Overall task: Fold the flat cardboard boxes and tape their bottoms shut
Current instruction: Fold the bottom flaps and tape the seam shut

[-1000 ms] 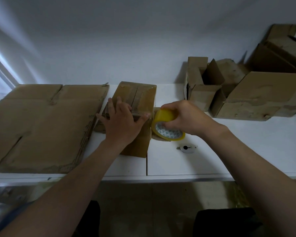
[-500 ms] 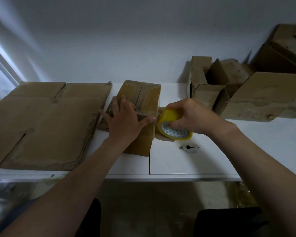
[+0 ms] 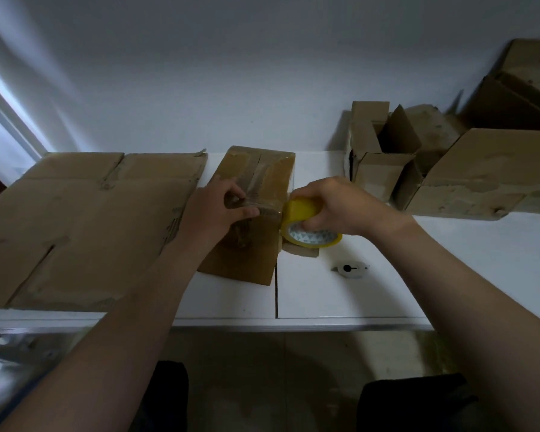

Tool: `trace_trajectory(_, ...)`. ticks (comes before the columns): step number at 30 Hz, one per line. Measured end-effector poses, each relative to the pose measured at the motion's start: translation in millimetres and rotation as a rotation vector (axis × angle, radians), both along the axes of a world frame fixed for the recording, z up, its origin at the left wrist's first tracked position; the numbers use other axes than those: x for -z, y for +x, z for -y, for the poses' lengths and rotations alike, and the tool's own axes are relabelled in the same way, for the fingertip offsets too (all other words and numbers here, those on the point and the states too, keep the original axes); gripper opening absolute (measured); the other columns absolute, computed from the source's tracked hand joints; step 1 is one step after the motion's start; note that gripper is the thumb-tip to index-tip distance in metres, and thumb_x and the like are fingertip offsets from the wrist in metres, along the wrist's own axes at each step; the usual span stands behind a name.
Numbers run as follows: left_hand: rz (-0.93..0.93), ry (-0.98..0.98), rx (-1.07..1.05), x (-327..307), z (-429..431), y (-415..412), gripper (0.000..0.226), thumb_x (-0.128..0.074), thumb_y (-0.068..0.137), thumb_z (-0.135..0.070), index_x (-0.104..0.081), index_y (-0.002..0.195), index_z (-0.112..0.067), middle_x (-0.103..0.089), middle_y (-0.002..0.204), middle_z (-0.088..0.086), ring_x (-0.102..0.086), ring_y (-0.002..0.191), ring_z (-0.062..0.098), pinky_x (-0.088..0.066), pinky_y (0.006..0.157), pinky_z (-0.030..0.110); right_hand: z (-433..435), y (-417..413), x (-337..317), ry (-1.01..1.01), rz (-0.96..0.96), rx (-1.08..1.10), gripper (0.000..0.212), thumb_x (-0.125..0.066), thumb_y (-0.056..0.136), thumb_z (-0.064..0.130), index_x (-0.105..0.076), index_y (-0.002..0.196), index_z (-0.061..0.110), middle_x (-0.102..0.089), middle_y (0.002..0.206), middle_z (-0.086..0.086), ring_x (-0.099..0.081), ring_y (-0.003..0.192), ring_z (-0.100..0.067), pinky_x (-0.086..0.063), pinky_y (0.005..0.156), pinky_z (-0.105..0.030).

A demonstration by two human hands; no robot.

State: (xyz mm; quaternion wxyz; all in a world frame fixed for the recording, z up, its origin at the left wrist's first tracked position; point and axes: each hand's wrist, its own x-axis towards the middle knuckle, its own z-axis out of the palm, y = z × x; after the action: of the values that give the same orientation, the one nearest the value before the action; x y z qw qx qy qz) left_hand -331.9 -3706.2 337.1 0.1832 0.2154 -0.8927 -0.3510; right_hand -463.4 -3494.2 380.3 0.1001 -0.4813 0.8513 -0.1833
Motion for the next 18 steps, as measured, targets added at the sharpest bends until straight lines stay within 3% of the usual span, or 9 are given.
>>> trace_trajectory(5,0.001,-0.294,0.055,-5,-13,2,0.028,-0.069,0.091,-0.022,-0.073,0.116,-0.035,-0.063,0.132,-0.007,-0.057,0.120,0.019,-0.048,0.103,0.048,-2,0,11,-0.066,0.042,-0.017,0.063,-0.081,0.079,0.046,-0.058,0.137,0.038,-0.062,0.133,0.005,-0.055,0.115,-0.015,-0.048,0.092,-0.030)
trace_trajectory(7,-0.017,-0.303,0.020,1,-30,2,0.025,-0.060,0.093,-0.037,-0.073,0.115,-0.035,-0.065,0.127,-0.008,-0.057,0.119,0.019,-0.049,0.100,0.052,-6,1,16,-0.113,0.077,-0.026,0.070,-0.083,0.077,0.046,-0.053,0.141,0.039,-0.058,0.138,0.007,-0.053,0.119,-0.014,-0.047,0.094,-0.030)
trace_trajectory(9,-0.059,-0.248,-0.029,6,-44,-1,0.032,-0.057,0.090,-0.053,-0.072,0.108,-0.031,-0.066,0.114,-0.006,-0.059,0.109,0.017,-0.052,0.094,0.047,-12,0,19,-0.153,0.116,-0.011,0.074,-0.085,0.075,0.044,-0.049,0.140,0.042,-0.057,0.135,0.010,-0.053,0.113,-0.011,-0.047,0.088,-0.026)
trace_trajectory(13,-0.112,-0.255,-0.081,12,-56,-12,0.030,-0.069,0.086,-0.053,-0.064,0.095,-0.025,-0.055,0.104,-0.003,-0.055,0.098,0.016,-0.044,0.077,0.029,-25,-3,26,-0.211,0.191,-0.024,0.056,-0.085,0.079,0.030,-0.049,0.120,0.041,-0.055,0.116,0.015,-0.057,0.101,-0.009,-0.050,0.072,-0.021)
trace_trajectory(18,-0.119,-0.295,-0.076,21,-55,-20,0.037,-0.067,0.083,-0.060,-0.056,0.092,-0.026,-0.050,0.106,-0.001,-0.050,0.101,0.017,-0.044,0.076,0.031,-43,-8,33,-0.247,0.149,-0.012,0.043,-0.087,0.077,0.026,-0.052,0.100,0.035,-0.060,0.103,0.008,-0.058,0.088,-0.018,-0.052,0.067,-0.033)
